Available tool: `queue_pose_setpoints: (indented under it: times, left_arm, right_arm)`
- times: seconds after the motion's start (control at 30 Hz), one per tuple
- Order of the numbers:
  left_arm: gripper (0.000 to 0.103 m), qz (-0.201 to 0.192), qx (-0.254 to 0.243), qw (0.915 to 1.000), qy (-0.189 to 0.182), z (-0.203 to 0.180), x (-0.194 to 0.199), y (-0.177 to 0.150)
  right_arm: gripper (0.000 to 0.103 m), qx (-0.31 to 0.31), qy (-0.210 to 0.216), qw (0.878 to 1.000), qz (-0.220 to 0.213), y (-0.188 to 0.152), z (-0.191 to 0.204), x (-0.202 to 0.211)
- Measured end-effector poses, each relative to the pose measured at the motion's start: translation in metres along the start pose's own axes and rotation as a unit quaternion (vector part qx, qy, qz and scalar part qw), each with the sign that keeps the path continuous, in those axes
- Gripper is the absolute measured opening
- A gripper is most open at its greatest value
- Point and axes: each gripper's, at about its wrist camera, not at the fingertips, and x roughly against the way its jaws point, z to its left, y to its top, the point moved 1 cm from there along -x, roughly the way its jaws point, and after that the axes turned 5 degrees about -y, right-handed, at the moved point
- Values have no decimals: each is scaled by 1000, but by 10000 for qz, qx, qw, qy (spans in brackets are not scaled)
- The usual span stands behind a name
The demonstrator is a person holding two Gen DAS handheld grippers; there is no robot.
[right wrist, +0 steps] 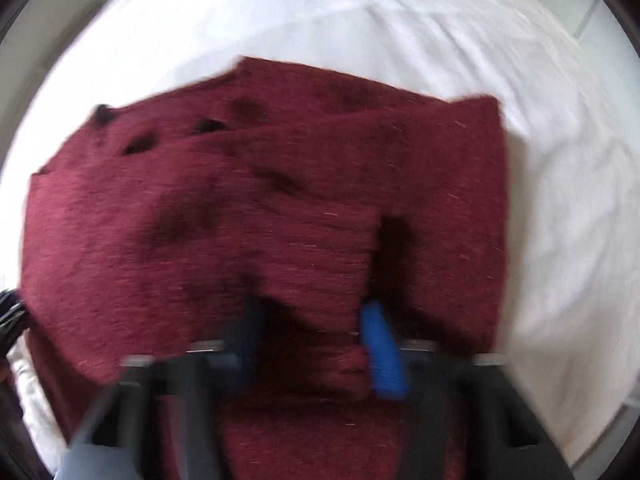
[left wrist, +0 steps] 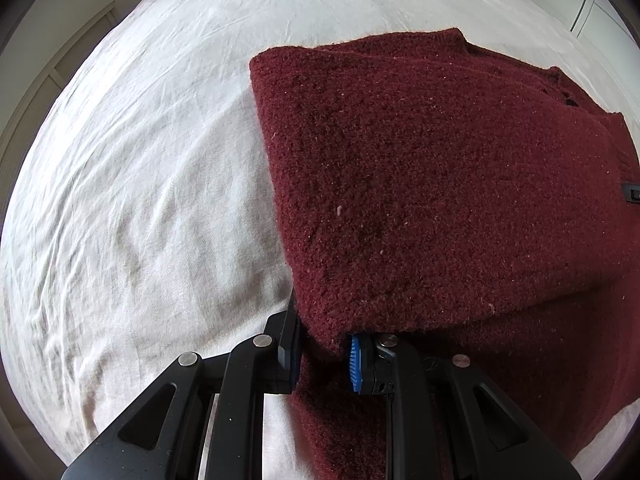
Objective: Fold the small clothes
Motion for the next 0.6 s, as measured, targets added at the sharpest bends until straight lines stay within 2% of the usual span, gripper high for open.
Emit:
queue_pose_setpoints:
  times: [0.03,0.07,0.4,0.47,0.6]
  left_arm:
    - [16,-4,-8,10000,22,-1,0,0]
    - [16,-17,-13,10000,43,-2,0,-1]
    - [16,-217,20,9997,95,-6,10,-10]
    - [16,-236,8,9997,110,-7,11,-11]
    - [16,-230,-19,9996,183,-9,9,-12]
  right_arm:
    - [20,90,-53,9999,-73,0,3,3]
    - [16,228,-42,9995,-211,0,8,9]
    - [12,300,-351,9880,-1476,6,7,67]
    - [12,357,-458,9883,-1411,3,4,62]
    - [14,333,-458,9943,-906,6,3,24]
